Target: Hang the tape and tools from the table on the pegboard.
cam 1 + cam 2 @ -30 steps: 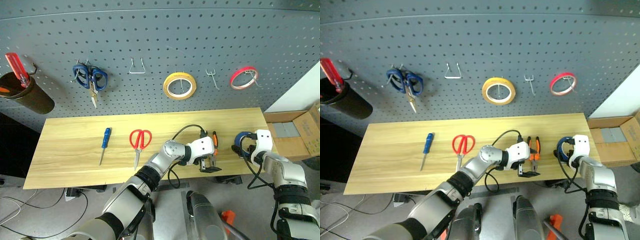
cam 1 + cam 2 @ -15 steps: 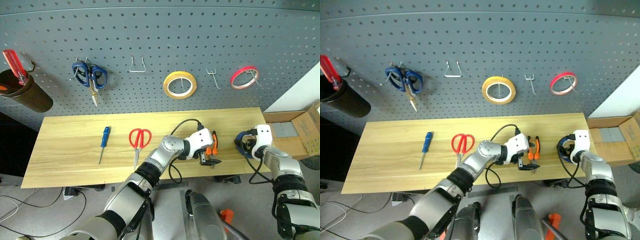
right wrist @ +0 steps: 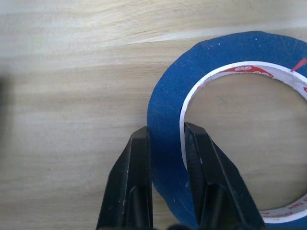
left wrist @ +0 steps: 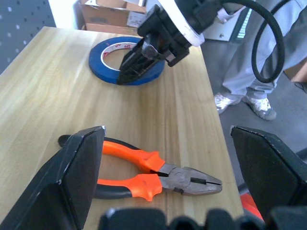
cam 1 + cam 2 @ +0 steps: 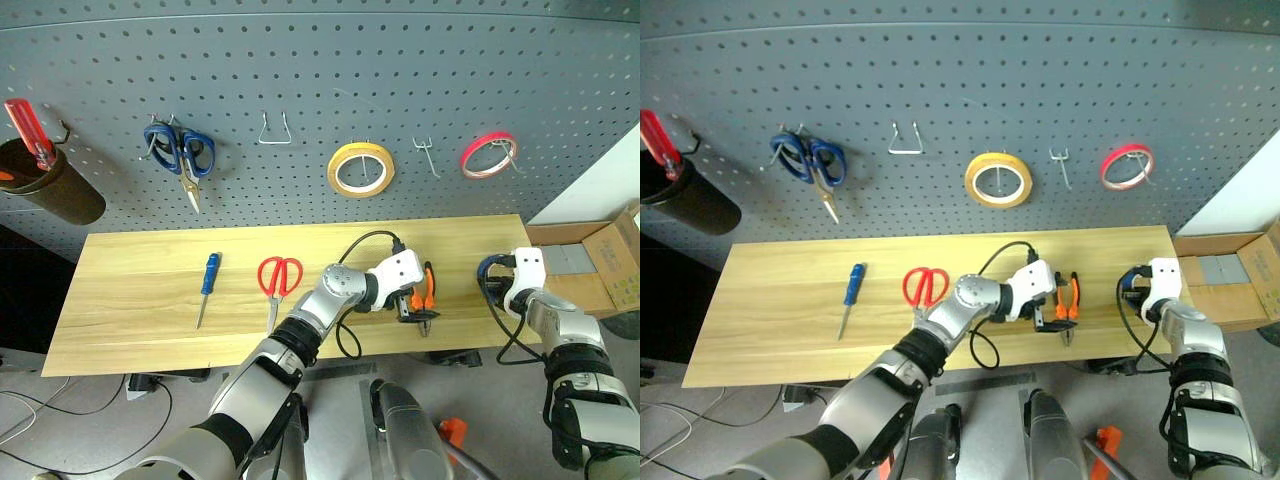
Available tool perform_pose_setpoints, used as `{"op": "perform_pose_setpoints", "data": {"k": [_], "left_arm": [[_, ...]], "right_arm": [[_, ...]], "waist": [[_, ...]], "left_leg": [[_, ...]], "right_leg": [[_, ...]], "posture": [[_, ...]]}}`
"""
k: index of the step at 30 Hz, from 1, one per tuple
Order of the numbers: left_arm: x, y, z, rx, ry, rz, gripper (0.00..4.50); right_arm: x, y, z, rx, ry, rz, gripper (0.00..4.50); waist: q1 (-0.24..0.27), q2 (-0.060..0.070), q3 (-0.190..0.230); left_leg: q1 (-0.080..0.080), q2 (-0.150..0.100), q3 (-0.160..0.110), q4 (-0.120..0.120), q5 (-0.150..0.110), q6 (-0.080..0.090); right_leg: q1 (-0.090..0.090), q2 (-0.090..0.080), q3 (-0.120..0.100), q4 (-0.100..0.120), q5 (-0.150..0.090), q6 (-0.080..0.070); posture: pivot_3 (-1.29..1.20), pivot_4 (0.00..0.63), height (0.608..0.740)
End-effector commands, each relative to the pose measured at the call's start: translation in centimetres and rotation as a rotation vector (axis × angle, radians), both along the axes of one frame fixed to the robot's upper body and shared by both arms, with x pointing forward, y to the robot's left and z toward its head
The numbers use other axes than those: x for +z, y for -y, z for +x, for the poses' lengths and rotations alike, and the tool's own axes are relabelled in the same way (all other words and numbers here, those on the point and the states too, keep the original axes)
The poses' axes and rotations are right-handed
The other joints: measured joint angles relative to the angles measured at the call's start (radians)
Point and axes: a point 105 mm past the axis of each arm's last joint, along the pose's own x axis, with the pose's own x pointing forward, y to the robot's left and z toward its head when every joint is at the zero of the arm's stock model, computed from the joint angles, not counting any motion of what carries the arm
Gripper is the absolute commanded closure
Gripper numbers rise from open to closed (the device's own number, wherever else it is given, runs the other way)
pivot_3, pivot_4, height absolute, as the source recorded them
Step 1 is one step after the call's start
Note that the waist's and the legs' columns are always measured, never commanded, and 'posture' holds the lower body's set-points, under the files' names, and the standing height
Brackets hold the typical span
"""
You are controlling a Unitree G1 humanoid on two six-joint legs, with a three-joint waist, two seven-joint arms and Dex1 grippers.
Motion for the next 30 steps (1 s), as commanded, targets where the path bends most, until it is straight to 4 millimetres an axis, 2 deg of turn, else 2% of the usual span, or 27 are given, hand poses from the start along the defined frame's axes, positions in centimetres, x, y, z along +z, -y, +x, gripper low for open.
{"op": "perform_pose_setpoints", "data": {"k": [1,4,5,6,9,13,18,23,25,30], "left_arm": [[1.8,-0.6,-0.4,0.009,-0.027,-0.1,0.0],[2.9,-2.2,-0.6,0.071,-0.086,-0.189,0.0],[3.3,-2.7,-0.7,0.095,-0.107,-0.222,0.0],[3.7,-3.3,-0.9,0.124,-0.123,-0.249,0.0],[4.3,-4.7,-1.0,0.216,-0.146,-0.293,0.0],[4.6,-6.9,-1.0,0.342,-0.142,-0.326,0.0],[5.3,-8.7,-0.6,0.443,-0.132,-0.358,0.0],[5.8,-9.7,-0.2,0.475,-0.111,-0.36,0.0],[6.2,-9.9,0.0,0.482,-0.102,-0.361,0.0],[6.3,-10.3,0.2,0.488,-0.099,-0.357,0.0]], "right_arm": [[1.1,-1.6,-1.0,0.142,0.067,-0.166,4.1],[3.6,-4.4,-2.6,0.31,0.211,-0.332,4.1],[4.4,-5.1,-3.2,0.34,0.253,-0.377,4.1],[5.1,-5.5,-3.8,0.353,0.298,-0.418,4.1],[7.2,-6.8,-5.0,0.384,0.437,-0.543,4.1],[9.1,-8.6,-5.9,0.4,0.604,-0.69,4.1],[9.7,-10.2,-5.2,0.403,0.729,-0.721,4.1],[10.9,-11.4,-3.3,0.46,0.838,-0.736,4.1],[10.4,-11.3,-2.4,0.489,0.817,-0.653,4.1],[9.9,-11.4,-1.9,0.626,0.825,-0.62,4.1]], "waist": [[0.0,0.002,-0.001],[0.002,0.013,-0.009],[0.002,0.017,-0.013],[0.002,0.021,-0.018],[0.006,0.023,-0.042],[0.01,0.022,-0.098],[0.017,0.016,-0.146],[0.02,0.012,-0.176],[0.023,0.011,-0.187],[0.032,0.011,-0.194]], "left_leg": [[0.0,0.0,0.0,0.0,0.0,0.0],[-0.006,0.0,0.0,0.0,0.002,-0.004],[-0.007,-0.001,0.001,-0.001,0.002,-0.005],[-0.009,-0.001,0.002,0.0,0.002,-0.005],[-0.014,-0.002,0.003,0.001,0.003,-0.007],[-0.013,-0.002,0.003,0.0,0.005,-0.009],[0.005,-0.001,0.001,-0.001,0.004,-0.007],[0.021,-0.001,0.002,0.0,0.005,-0.004],[0.022,-0.001,0.002,-0.001,0.005,-0.004],[0.022,-0.001,0.002,-0.002,0.005,-0.004]], "right_leg": [[-0.001,0.0,0.0,0.0,0.0,-0.001],[-0.007,-0.001,0.0,0.002,0.001,-0.001],[-0.01,-0.002,0.001,0.002,0.001,-0.001],[-0.013,-0.003,0.001,0.003,0.001,-0.001],[-0.018,-0.004,0.001,0.003,0.002,-0.001],[-0.016,-0.003,0.001,0.001,0.005,-0.001],[0.004,0.0,0.001,-0.002,0.002,0.002],[0.02,0.0,0.001,-0.003,0.004,0.002],[0.02,0.0,0.001,-0.003,0.004,0.001],[0.02,0.0,0.002,-0.002,0.006,-0.004]], "posture": [[-0.11,0.277,0.74],[-0.13,0.222,0.74],[-0.13,0.222,0.74],[-0.13,0.191,0.74],[-0.13,0.16,0.74],[-0.1,0.095,0.74],[-0.06,0.05,0.74],[-0.04,0.036,0.74],[-0.03,0.038,0.74],[-0.02,0.047,0.74]]}}
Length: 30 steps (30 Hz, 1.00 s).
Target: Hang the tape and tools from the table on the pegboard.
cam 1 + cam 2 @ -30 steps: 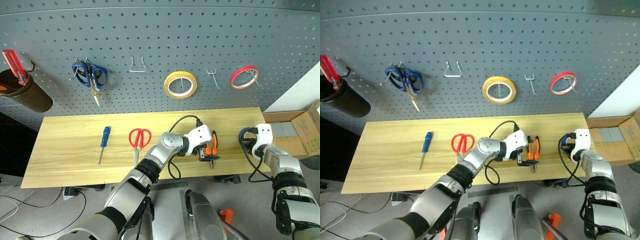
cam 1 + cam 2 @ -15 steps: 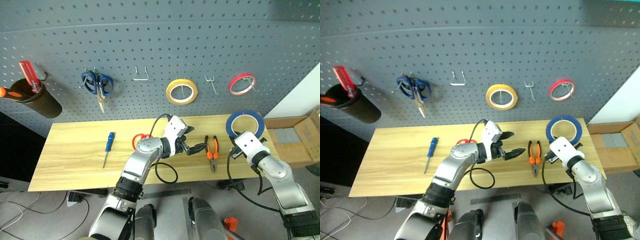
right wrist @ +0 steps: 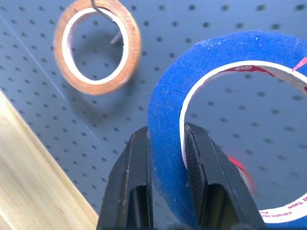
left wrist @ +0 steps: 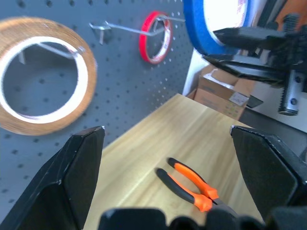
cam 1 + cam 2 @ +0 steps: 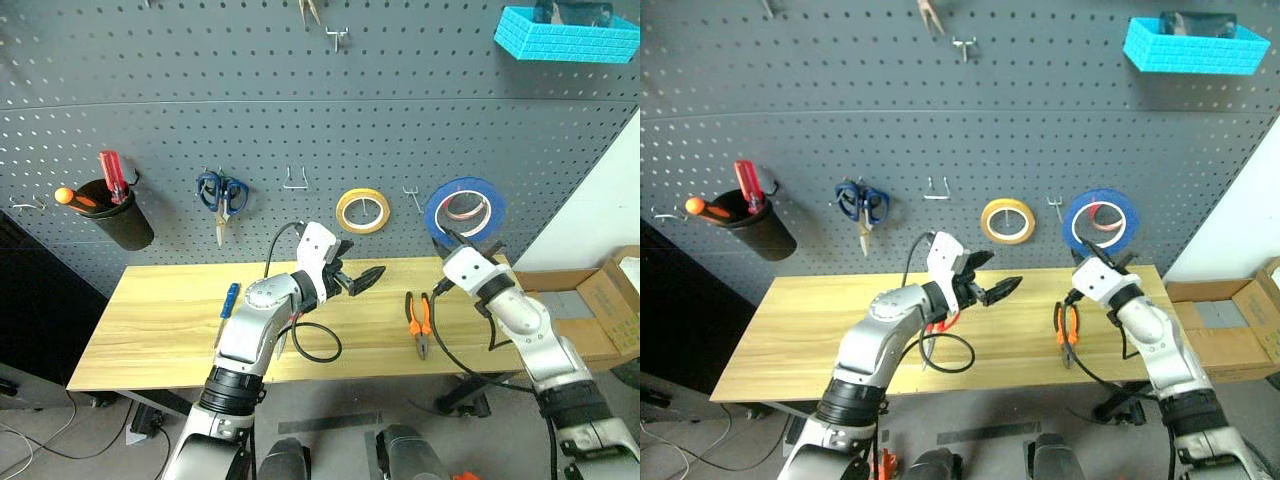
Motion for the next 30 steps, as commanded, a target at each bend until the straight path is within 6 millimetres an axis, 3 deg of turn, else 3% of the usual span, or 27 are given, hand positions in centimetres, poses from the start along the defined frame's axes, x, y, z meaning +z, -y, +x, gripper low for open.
{"op": "perform_pose_setpoints", "data": {"k": [1,11,16,22,28,30], "left_arm": [[1.5,0.1,-0.1,-0.01,0.049,-0.019,0.0],[1.7,0.6,-0.1,-0.026,0.056,-0.009,0.0],[1.9,0.6,-0.1,-0.022,0.052,-0.019,0.0],[2.0,0.8,-0.2,-0.027,0.052,-0.022,0.0],[1.8,0.9,-0.4,-0.023,0.052,-0.025,0.0],[1.8,0.9,-0.4,-0.02,0.052,-0.024,0.0]], "right_arm": [[0.7,-0.6,0.0,0.11,0.016,0.0,4.1],[0.3,-3.3,0.1,0.29,-0.029,-0.024,4.1],[0.2,-3.0,1.6,0.28,-0.111,0.006,4.1],[1.2,-1.1,4.3,0.204,-0.176,0.023,4.1],[0.9,-0.8,4.8,0.202,-0.229,0.046,4.1],[0.5,-0.9,4.6,0.212,-0.239,0.044,3.36]], "waist": [[0.001,0.0,0.0],[0.002,0.0,0.0],[0.004,0.0,0.0],[0.003,0.0,0.0],[0.005,0.0,0.0],[0.004,0.0,0.0]], "left_leg": [[0.0,0.0,0.0,0.0,0.0,0.0],[0.002,0.0,0.001,0.0,0.0,0.0],[0.002,0.0,0.001,0.0,0.0,0.0],[0.003,0.0,0.001,0.0,0.0,0.0],[0.003,0.0,0.002,0.0,0.0,0.0],[0.003,0.0,0.002,0.0,0.0,0.0]], "right_leg": [[0.0,0.0,0.0,0.0,0.0,-0.001],[0.0,0.0,0.002,0.001,0.001,-0.001],[0.001,0.0,0.002,0.001,0.001,-0.001],[0.001,0.0,0.003,0.002,0.001,-0.002],[0.001,0.0,0.004,0.002,0.001,-0.002],[0.001,0.0,0.004,0.002,0.001,-0.002]], "posture": [[-0.02,0.047,0.74],[-0.02,0.059,0.74],[-0.02,0.06,0.74],[-0.01,0.061,0.74],[0.0,0.058,0.74],[0.0,0.057,0.74]]}}
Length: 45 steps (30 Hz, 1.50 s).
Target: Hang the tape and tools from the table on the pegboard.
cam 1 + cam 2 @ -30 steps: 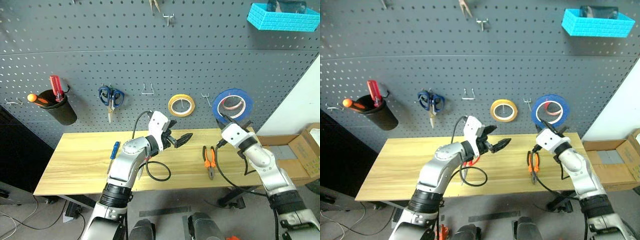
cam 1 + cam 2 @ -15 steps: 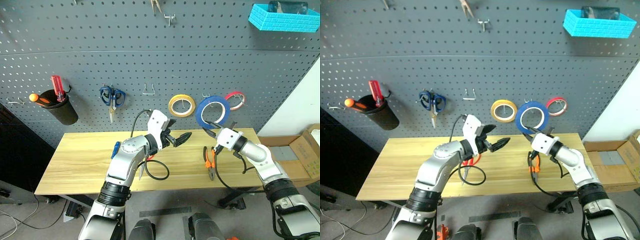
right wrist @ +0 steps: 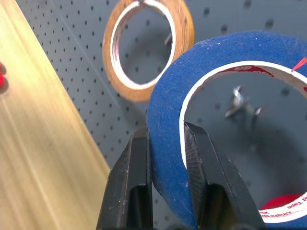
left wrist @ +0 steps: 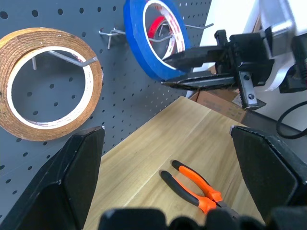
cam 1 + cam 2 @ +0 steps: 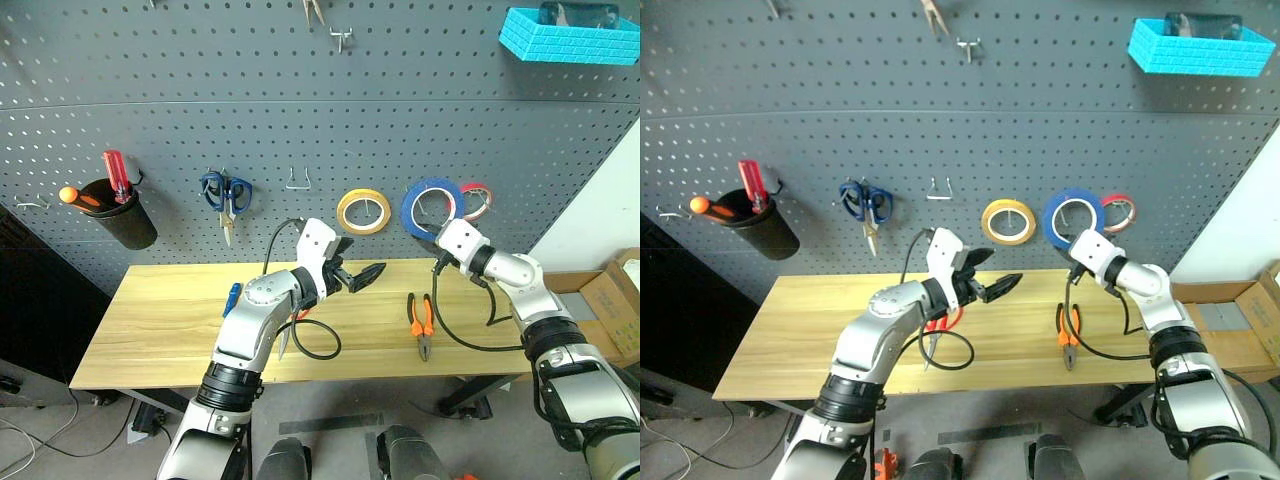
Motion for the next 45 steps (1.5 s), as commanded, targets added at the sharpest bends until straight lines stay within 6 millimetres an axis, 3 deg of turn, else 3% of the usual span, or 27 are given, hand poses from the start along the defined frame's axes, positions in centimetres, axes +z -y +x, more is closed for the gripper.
{"op": "perform_pose_setpoints", "data": {"k": [1,10,17,21,25,28,34,41,45], "left_arm": [[1.7,0.4,-0.4,-0.018,0.063,-0.02,0.0],[0.7,0.9,-1.0,-0.026,0.046,-0.011,0.0],[-2.9,0.7,-3.2,-0.058,-0.039,0.056,0.0],[-6.2,-0.2,-5.3,-0.092,-0.086,0.171,0.0],[-8.9,-1.1,-7.2,-0.17,-0.08,0.354,0.0],[-8.8,-1.2,-7.1,-0.167,-0.083,0.356,0.0],[-8.8,-2.3,-6.4,-0.131,-0.082,0.393,0.0],[-8.7,-3.0,-6.8,-0.111,-0.096,0.399,0.0],[-8.5,-2.9,-6.8,-0.075,-0.11,0.367,0.0]], "right_arm": [[1.3,-0.2,0.1,0.019,0.033,0.031,3.16],[-1.5,0.6,-1.5,-0.011,-0.035,0.019,0.03],[-6.6,1.5,-4.6,-0.147,-0.271,0.011,0.03],[-6.8,1.3,-4.1,-0.323,-0.411,0.128,0.03],[-6.9,0.7,-2.8,-0.471,-0.503,0.186,0.03],[-7.6,0.8,-1.7,-0.622,-0.589,0.274,0.03],[-9.9,3.8,-1.2,-1.022,-0.717,0.358,0.03],[-10.8,4.1,-1.6,-1.129,-0.777,0.345,0.03],[-10.5,1.7,-1.4,-1.079,-0.803,0.365,0.03]], "waist": [[-0.002,0.0,0.0],[0.001,0.001,-0.002],[0.001,0.001,0.001],[-0.009,0.002,0.012],[-0.011,0.001,0.041],[-0.007,0.0,0.065],[-0.001,0.001,0.092],[-0.008,0.001,0.098],[-0.008,-0.001,0.105]], "left_leg": [[0.0,0.0,0.0,0.0,0.0,0.0],[0.001,0.0,0.001,0.0,0.0,0.0],[0.002,0.0,0.002,0.0,0.0,0.0],[0.005,0.001,0.006,0.0,-0.001,0.001],[0.007,0.002,0.008,0.0,0.001,0.003],[0.006,0.001,0.009,0.001,0.001,0.004],[0.001,0.0,0.009,0.0,-0.001,0.008],[-0.013,0.001,0.012,0.0,-0.007,0.015],[-0.012,0.001,0.011,0.0,-0.007,0.015]], "right_leg": [[0.0,0.0,0.0,0.0,0.0,0.0],[0.0,0.0,0.001,0.001,0.0,0.0],[0.0,0.0,0.003,0.002,0.0,0.0],[0.001,0.002,0.008,0.003,-0.003,0.004],[0.0,0.003,0.012,0.004,-0.004,-0.001],[-0.001,0.003,0.013,0.004,-0.004,0.0],[-0.004,0.001,0.013,0.001,0.001,0.001],[-0.018,0.001,0.015,0.002,0.0,0.001],[-0.018,0.002,0.014,0.002,0.0,0.001]], "posture": [[0.0,0.058,0.74],[0.0,0.072,0.74],[-0.02,0.137,0.74],[-0.03,0.2,0.74],[-0.05,0.245,0.74],[-0.04,0.276,0.74],[-0.03,0.304,0.74],[-0.01,0.314,0.74],[0.01,0.318,0.74]]}}
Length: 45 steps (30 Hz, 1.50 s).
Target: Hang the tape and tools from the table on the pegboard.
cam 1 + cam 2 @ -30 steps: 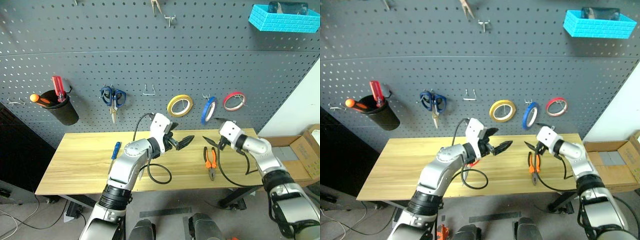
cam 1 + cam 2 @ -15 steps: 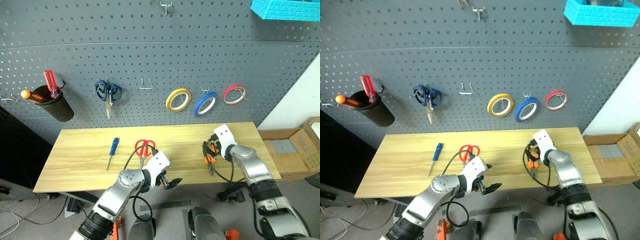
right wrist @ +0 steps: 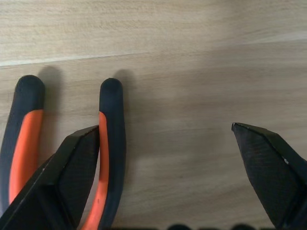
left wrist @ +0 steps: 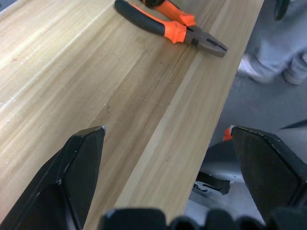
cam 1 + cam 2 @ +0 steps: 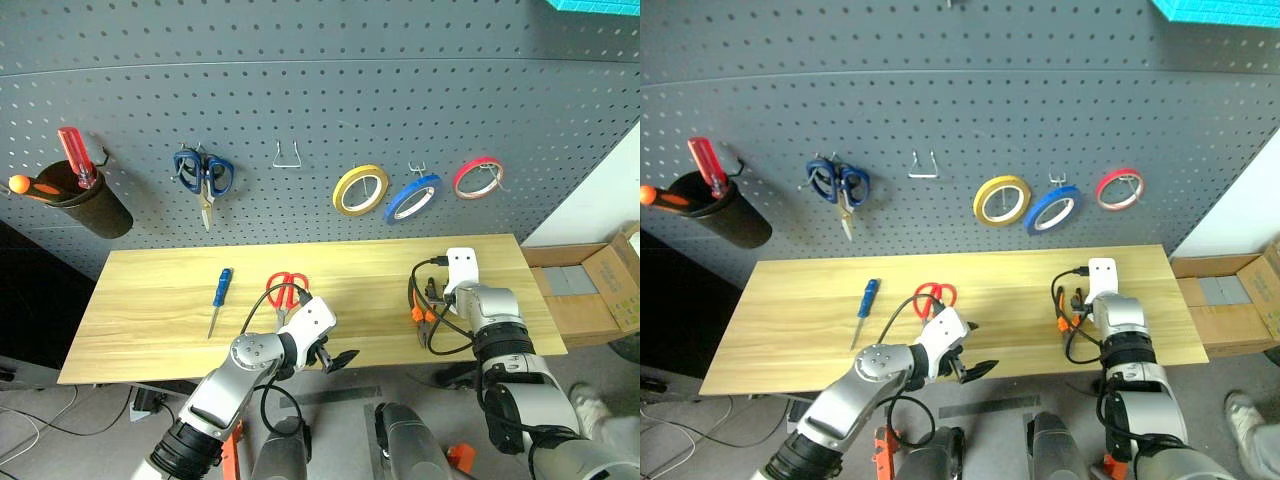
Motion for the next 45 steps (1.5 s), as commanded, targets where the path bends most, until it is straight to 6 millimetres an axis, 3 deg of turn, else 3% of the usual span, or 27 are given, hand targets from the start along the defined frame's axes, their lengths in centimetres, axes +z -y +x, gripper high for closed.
{"op": "perform_pose_setpoints", "data": {"k": [1,15,19,28,35,45], "left_arm": [[1.2,0.4,-0.1,0.018,0.028,-0.044,0.0],[1.2,0.7,0.1,0.041,0.033,-0.056,0.0],[1.0,0.7,0.1,0.042,0.033,-0.057,0.0],[1.0,1.2,0.1,0.044,0.035,-0.07,0.0],[1.1,1.2,0.0,0.057,0.032,-0.084,0.0],[1.1,0.9,-0.2,0.066,0.032,-0.08,0.0]], "right_arm": [[-0.3,-2.1,-0.2,0.039,-0.021,0.041,0.03],[2.0,-2.1,1.2,0.004,0.032,0.088,0.03],[4.1,-2.5,1.6,0.046,0.05,0.076,0.03],[6.7,-4.3,0.4,0.1,0.016,0.061,0.03],[5.0,-7.0,-2.2,0.086,-0.128,0.109,0.03],[3.9,-7.0,-3.4,0.081,-0.146,0.078,0.03]], "waist": [[-0.001,-0.001,0.003],[0.0,0.0,0.018],[0.0,0.001,0.021],[0.001,0.001,0.024],[0.001,0.001,0.024],[0.005,0.001,0.024]], "left_leg": [[0.0,0.0,0.0,0.0,0.0,0.0],[-0.001,0.0,0.0,0.0,0.0,0.0],[-0.002,0.0,0.0,0.0,0.0,0.0],[-0.006,0.0,-0.001,-0.001,0.0,0.0],[-0.01,0.0,-0.003,-0.001,0.0,0.0],[-0.019,-0.001,-0.002,0.0,0.0,0.0]], "right_leg": [[0.0,0.0,0.0,0.0,0.0,0.0],[-0.001,0.0,0.0,-0.001,0.0,0.0],[-0.002,0.0,0.0,-0.002,0.0,0.0],[-0.005,0.0,0.0,-0.002,0.0,0.0],[-0.008,0.0,-0.002,-0.001,0.0,0.0],[-0.019,-0.001,-0.002,0.0,0.001,0.001]], "posture": [[0.01,0.319,0.74],[0.0,0.31,0.74],[-0.01,0.306,0.74],[-0.01,0.297,0.74],[0.01,0.289,0.74],[0.02,0.286,0.74]]}}
